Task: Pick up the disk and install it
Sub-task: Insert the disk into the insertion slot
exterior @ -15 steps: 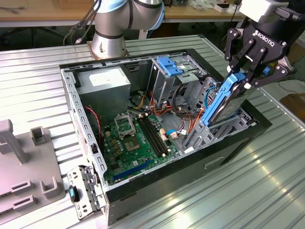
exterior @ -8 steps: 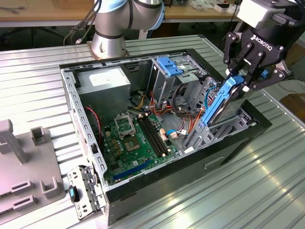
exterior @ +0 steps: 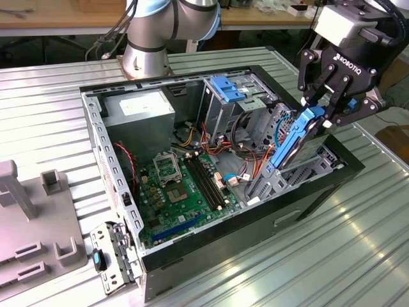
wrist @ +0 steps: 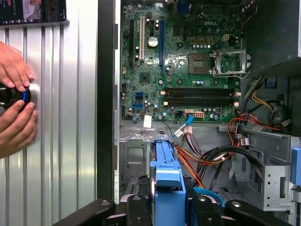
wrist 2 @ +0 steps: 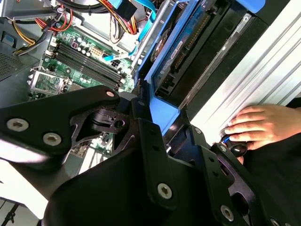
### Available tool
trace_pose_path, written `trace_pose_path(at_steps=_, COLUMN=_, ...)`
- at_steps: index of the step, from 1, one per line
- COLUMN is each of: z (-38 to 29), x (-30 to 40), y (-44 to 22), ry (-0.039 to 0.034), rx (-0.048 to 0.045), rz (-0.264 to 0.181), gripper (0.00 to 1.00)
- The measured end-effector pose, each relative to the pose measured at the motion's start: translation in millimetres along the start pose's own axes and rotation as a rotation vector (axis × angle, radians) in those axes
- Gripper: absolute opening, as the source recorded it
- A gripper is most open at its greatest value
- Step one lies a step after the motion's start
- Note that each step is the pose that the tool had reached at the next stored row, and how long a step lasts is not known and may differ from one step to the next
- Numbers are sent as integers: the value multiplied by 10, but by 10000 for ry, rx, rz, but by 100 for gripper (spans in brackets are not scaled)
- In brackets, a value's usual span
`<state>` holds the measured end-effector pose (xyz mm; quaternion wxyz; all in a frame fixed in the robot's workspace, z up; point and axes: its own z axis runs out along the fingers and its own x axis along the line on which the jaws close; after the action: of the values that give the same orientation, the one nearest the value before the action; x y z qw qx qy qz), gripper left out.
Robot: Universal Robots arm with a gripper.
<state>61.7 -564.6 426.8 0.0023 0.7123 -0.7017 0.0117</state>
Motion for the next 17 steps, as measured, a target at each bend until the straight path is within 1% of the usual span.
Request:
trace_pose_path(at_steps=4, z=31, x=1, y=-3, ry=1, rx=0, rz=0, gripper=36)
trace_pose_path(at_steps=17, z=46, x=1, y=-3, ry=-1, rx=0, rz=0, gripper=36)
